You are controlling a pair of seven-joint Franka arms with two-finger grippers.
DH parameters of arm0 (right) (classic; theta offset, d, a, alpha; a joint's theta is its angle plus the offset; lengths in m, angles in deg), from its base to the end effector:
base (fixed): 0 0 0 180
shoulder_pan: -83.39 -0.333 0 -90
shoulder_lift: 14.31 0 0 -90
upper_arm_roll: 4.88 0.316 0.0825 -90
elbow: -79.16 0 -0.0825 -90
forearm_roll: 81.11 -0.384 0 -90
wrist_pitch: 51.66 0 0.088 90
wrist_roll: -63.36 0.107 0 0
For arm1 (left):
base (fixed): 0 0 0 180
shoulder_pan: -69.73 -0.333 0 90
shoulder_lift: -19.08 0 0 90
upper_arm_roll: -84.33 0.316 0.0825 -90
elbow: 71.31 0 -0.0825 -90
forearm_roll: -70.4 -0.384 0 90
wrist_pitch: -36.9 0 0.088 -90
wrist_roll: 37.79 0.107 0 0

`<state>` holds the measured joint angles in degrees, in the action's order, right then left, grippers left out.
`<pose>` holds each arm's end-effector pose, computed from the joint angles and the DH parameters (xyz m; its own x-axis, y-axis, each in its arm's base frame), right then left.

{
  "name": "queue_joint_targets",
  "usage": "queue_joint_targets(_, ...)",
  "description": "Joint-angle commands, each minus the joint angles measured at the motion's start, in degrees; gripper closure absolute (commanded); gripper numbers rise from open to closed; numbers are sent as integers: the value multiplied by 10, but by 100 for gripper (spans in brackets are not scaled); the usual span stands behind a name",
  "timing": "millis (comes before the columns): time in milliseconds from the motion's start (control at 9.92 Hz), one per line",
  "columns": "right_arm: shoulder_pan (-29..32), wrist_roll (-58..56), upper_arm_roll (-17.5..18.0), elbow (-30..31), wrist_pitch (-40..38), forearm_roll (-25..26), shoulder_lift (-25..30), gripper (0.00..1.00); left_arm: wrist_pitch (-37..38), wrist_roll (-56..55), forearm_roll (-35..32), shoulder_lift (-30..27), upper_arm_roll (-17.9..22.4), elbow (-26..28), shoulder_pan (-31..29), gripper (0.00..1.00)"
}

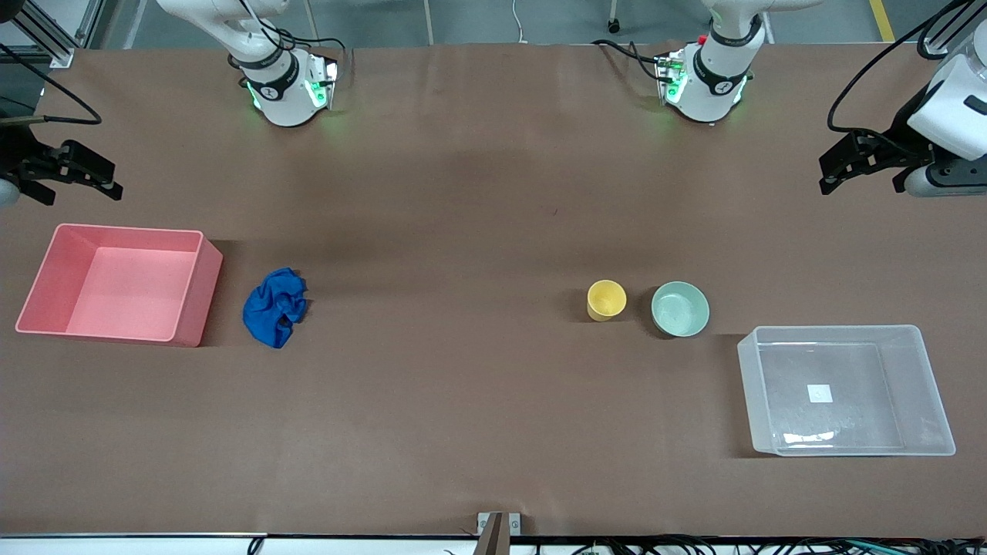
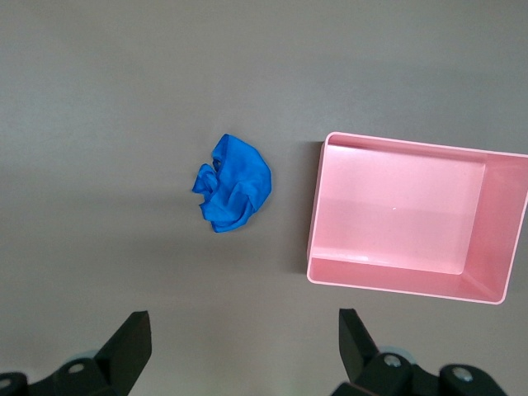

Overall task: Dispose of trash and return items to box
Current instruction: 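Reach the right gripper to the blue cloth while the left gripper reaches the bowl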

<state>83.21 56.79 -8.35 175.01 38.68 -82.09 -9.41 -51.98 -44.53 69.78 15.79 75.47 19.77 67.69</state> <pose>0.5266 -0.0298 0.6230 0.9983 0.0574 -0.0082 0.0572 -0.9981 -0.0234 0.5310 -0.0650 0.6448 0.9998 -0.0011 0.0205 -0.0007 -0.9998 -0.0174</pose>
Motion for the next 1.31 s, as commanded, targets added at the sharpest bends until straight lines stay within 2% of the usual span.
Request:
queue_joint_targets(0,-3,5,0,2,7,0,0,0,3,3,5,13,0,-4,-1,0)
queue_joint_targets(202,-3,5,0,2,9,0,-2,0,4,2,-5,32,-1,-39,1,0)
queue_joint_targets(504,-3,5,0,6,9,0,-3,0,-5,-9,-1,66,-1,-36,-1,0)
queue_joint_targets(605,-3,5,0,12,11,0,-5,0,-29,-19,-3,81,-1,-22,0,0)
queue_joint_targets(908,-4,5,0,73,89,-1,-7,1,-117,-91,-5,125,-5,34,7,0)
queue_joint_targets(1109,-13,5,0,150,179,-1,-8,3,-191,-116,-7,154,-6,79,12,0)
queue_joint_targets(1210,-16,5,0,187,228,-1,-16,3,-251,-134,-7,160,-6,123,17,0)
